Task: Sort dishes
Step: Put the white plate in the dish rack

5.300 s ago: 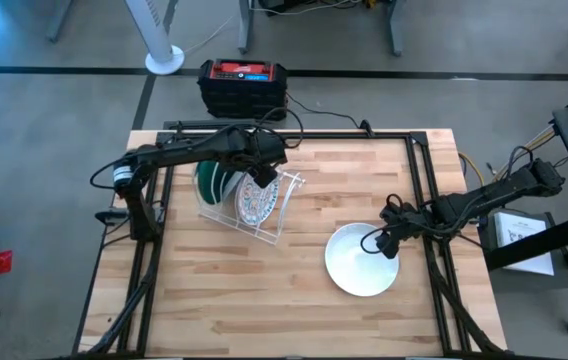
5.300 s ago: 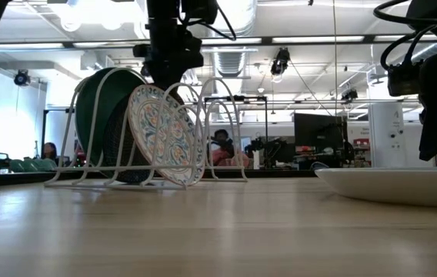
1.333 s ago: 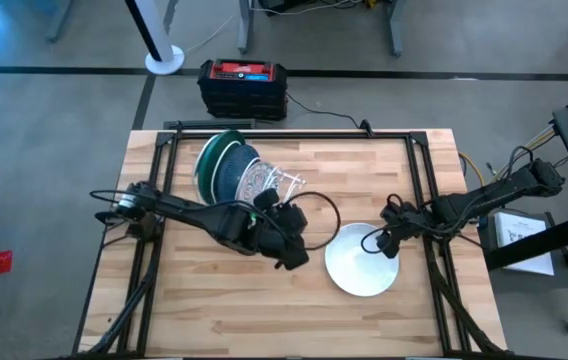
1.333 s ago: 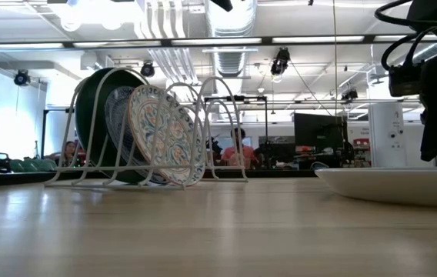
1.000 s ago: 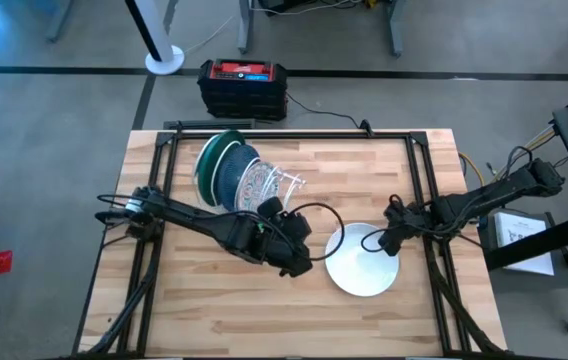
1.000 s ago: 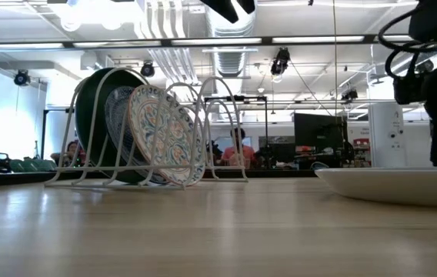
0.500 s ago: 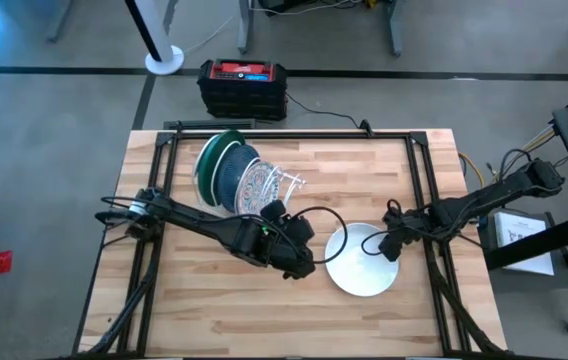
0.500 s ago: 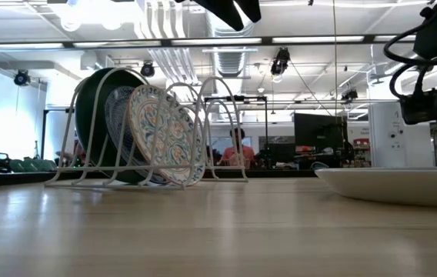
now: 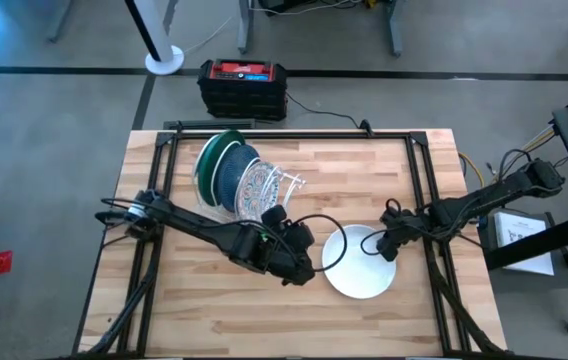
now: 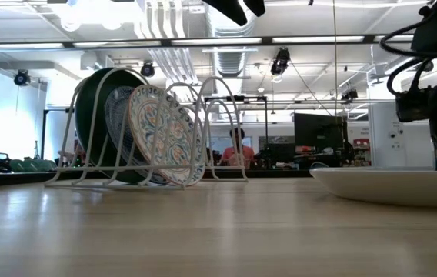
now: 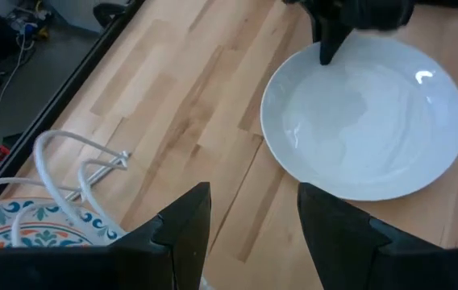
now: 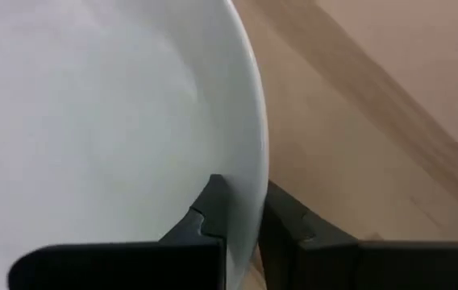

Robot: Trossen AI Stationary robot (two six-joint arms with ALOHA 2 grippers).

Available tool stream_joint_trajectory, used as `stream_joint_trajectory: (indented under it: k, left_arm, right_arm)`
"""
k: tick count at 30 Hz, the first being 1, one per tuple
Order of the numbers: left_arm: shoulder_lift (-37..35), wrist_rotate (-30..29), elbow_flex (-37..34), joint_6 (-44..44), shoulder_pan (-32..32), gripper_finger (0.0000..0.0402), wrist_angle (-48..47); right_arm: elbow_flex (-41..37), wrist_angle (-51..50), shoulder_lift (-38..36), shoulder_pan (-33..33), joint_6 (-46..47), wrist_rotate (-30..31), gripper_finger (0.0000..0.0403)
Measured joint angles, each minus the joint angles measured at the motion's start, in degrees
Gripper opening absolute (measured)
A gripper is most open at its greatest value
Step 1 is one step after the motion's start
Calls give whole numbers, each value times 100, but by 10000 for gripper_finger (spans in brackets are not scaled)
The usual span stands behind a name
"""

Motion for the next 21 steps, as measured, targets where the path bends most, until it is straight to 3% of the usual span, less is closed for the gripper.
stream_joint_trajectory:
  k: [9,21]
  left_arm:
    - [0,7,-366,158,-125,176,491]
    - [0,580,-952,-297,-180,176,1531]
  right_arm:
    - [180,307,-142,103,-632,204,15]
    - [1262,198,-120,1185,-2003,2004,2]
